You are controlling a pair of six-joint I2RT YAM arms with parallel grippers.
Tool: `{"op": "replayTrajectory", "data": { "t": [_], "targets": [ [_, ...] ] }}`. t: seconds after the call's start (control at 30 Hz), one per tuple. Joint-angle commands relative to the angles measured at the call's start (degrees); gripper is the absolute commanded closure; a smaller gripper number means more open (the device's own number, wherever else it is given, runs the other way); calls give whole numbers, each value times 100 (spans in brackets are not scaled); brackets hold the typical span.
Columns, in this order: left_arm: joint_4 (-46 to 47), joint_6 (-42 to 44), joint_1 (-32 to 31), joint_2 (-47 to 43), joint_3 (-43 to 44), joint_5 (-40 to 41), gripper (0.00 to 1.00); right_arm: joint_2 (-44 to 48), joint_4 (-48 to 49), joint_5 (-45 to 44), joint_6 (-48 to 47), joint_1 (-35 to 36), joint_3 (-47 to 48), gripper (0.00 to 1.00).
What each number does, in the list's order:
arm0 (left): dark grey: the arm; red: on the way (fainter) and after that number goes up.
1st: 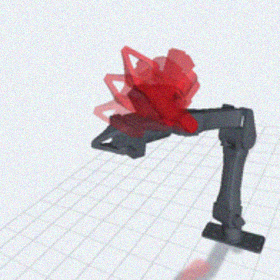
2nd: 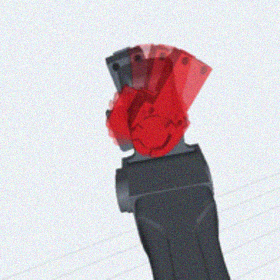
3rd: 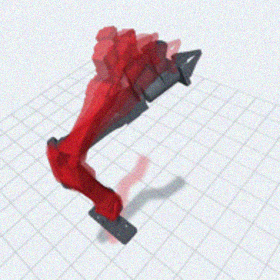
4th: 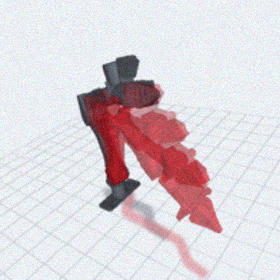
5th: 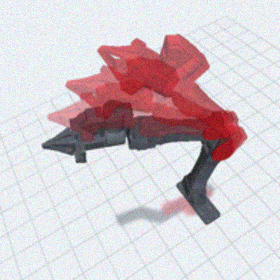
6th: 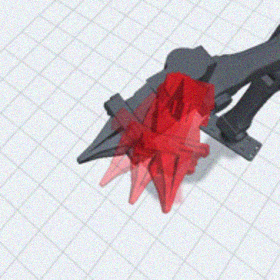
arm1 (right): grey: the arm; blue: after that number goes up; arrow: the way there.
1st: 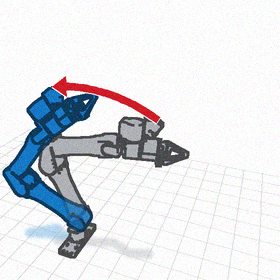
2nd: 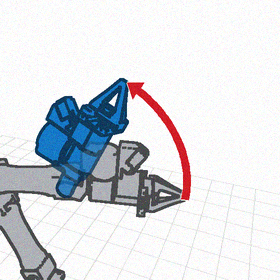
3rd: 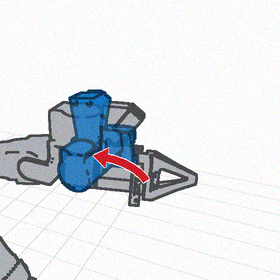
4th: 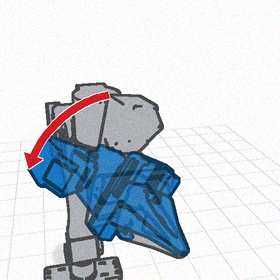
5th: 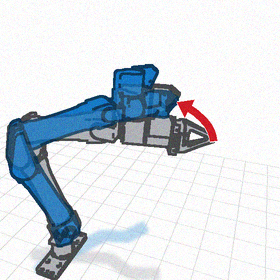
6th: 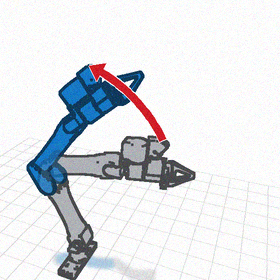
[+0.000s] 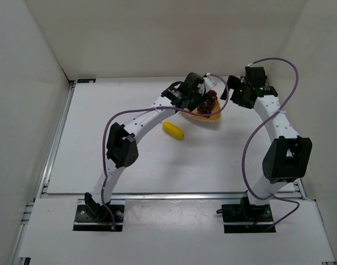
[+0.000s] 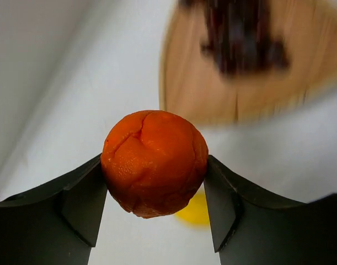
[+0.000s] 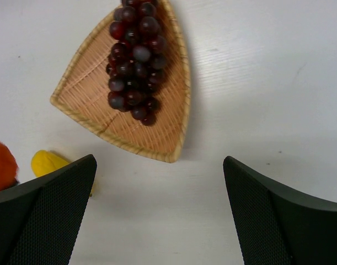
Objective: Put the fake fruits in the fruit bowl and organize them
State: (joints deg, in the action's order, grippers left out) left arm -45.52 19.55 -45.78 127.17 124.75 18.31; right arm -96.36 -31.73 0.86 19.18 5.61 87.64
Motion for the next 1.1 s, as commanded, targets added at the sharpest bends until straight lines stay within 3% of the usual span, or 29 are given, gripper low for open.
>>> {"op": "replayTrajectory", "data": {
  "t": [0.0, 0.1, 0.47, 0.57, 0.6, 0.7, 0.9, 1.07],
  "targets": [
    [1324, 172, 86, 597, 1060, -388, 76, 433, 359, 2, 394, -252, -281, 0],
    [2088, 49, 271, 791, 1007, -976, 70, 548, 360, 2, 446, -315, -352, 0],
    [2627, -320, 614, 1406, 1236, -1680, 58, 724, 184, -183, 210, -534, -353, 0],
    [2627, -373, 667, 1407, 1070, -1742, 43, 671, 132, -183, 147, -534, -291, 0],
    [2627, -373, 667, 1407, 1069, -1743, 24, 671, 132, -183, 147, -534, -239, 0],
    [2627, -426, 720, 1354, 832, -1804, 2, 548, 132, -69, 147, -534, -133, 0],
    [2627, -479, 720, 1065, 349, -2015, 1, 548, 132, 63, 147, -534, -27, 0],
    [2522, -689, 720, 338, 200, -1209, 1, 662, 132, 467, -797, -115, -79, 0]
  ]
}}
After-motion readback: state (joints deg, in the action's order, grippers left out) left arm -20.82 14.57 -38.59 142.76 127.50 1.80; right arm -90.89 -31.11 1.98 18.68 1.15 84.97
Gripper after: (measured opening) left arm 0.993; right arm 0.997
